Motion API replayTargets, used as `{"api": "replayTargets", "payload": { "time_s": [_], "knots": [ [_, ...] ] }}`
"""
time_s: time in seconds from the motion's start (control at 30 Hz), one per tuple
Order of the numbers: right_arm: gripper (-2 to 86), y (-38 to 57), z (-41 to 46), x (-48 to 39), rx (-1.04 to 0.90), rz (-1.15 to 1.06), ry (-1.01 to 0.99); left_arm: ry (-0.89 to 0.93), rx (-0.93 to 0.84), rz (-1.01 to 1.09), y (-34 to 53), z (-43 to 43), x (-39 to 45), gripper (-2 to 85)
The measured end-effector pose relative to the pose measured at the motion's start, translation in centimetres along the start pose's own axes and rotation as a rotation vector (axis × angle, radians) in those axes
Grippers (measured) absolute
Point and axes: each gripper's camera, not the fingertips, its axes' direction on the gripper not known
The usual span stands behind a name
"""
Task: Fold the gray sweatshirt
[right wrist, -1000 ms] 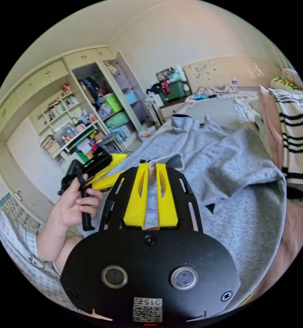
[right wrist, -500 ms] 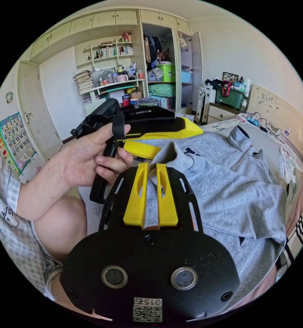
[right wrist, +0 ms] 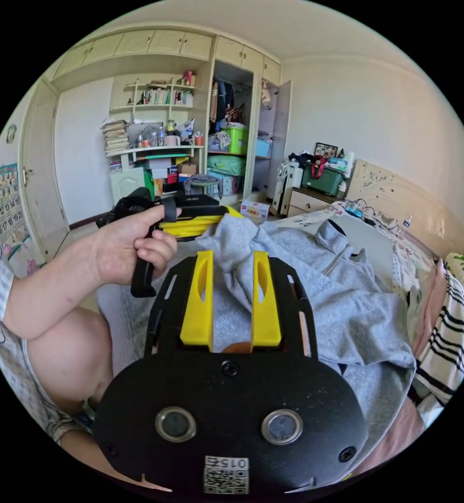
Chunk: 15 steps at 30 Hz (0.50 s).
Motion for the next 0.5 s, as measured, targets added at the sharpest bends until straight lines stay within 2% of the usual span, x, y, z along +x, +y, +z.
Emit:
{"api": "replayTargets", "payload": {
  "time_s": [0.07,0.13,0.27,0.5],
  "knots": [
    [0.6,-0.5,1.1,-2.1,-0.041,-0.063,0.031,0.013,0.025,-0.001,0.8,-0.1,0.0,-0.1],
    [-0.3,-0.6,1.3,-3.6,-0.028,-0.116,0.080,0.001,0.067,0.002,1.3,-0.7,0.0,-0.2],
    [-0.9,-0.2,0.2,-4.1,0.041,-0.125,-0.001,-0.049,0.199,0.062,2.6,-2.5,0.9,-0.2],
    [-0.9,1.9,0.7,-1.0,0.028,-0.036,-0.118,-0.127,0.243,0.028,5.0,-1.5,-0.2,-0.2]
  ]
}}
